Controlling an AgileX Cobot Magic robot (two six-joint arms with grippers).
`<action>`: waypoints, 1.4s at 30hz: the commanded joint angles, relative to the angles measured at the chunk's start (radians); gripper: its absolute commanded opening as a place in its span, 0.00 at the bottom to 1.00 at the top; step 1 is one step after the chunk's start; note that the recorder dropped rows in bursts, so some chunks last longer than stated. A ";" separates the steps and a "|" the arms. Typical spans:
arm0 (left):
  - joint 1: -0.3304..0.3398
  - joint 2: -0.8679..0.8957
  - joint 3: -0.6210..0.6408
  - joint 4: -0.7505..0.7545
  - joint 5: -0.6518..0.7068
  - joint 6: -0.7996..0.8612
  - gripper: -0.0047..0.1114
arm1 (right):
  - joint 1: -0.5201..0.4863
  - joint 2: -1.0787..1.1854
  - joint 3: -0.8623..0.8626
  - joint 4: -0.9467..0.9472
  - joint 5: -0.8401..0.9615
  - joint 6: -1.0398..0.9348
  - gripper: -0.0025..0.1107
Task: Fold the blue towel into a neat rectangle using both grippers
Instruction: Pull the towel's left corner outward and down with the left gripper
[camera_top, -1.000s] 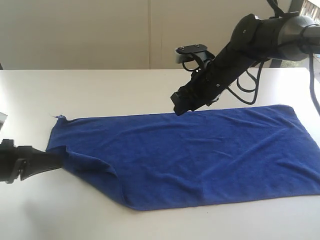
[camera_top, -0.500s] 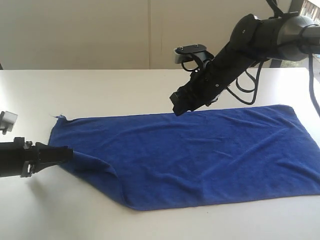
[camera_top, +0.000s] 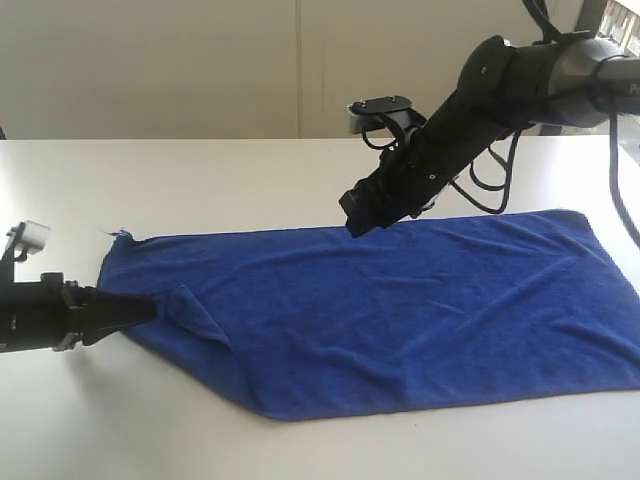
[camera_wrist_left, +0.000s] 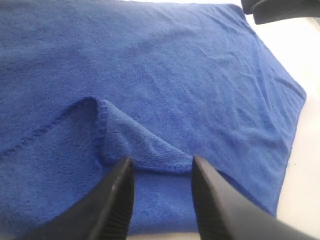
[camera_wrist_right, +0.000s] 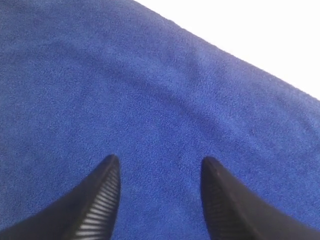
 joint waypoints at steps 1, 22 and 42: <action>-0.047 0.003 -0.016 -0.057 -0.066 0.074 0.52 | -0.006 0.027 0.001 0.007 0.014 0.007 0.44; -0.116 0.106 -0.188 -0.043 -0.078 -0.126 0.54 | -0.006 0.030 0.001 0.007 0.001 0.026 0.37; -0.113 0.106 -0.208 0.043 -0.027 -0.154 0.04 | -0.006 0.030 0.001 -0.001 -0.014 0.026 0.37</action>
